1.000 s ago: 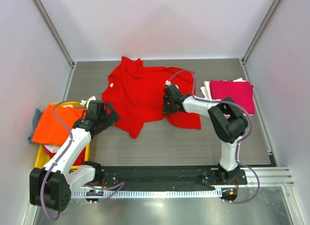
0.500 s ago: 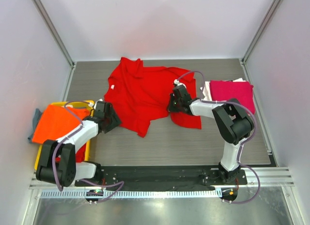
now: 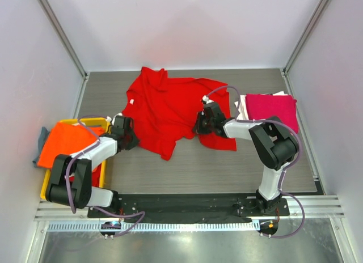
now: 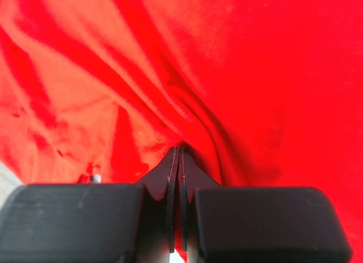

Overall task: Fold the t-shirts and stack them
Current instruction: Fold the tshirt

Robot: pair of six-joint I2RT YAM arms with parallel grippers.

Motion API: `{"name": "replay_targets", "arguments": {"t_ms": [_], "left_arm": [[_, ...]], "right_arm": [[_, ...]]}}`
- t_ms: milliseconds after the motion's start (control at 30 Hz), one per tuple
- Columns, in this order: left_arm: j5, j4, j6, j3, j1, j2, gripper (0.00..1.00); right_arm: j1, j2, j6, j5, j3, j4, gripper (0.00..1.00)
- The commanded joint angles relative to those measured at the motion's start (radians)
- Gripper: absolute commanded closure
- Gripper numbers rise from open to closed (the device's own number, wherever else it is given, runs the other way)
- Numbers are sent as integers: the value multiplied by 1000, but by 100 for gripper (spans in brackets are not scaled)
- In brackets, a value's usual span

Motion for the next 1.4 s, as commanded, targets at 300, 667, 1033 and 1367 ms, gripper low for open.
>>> {"name": "replay_targets", "arguments": {"t_ms": [300,667,1033,1367], "left_arm": [[45,-192,-2,122,1,-244,100],[229,-239,-14,453,15,-7,100],[389,-204,-123,935,4,543,52],[53,-342,66,688,-17,212,28]], "right_arm": [[25,-21,-12,-79,-27,10,91],[24,-16,3,-88,-36,47,91],[25,-58,-6,-62,-74,77,72],[25,-58,-4,-53,-74,79,71]]}}
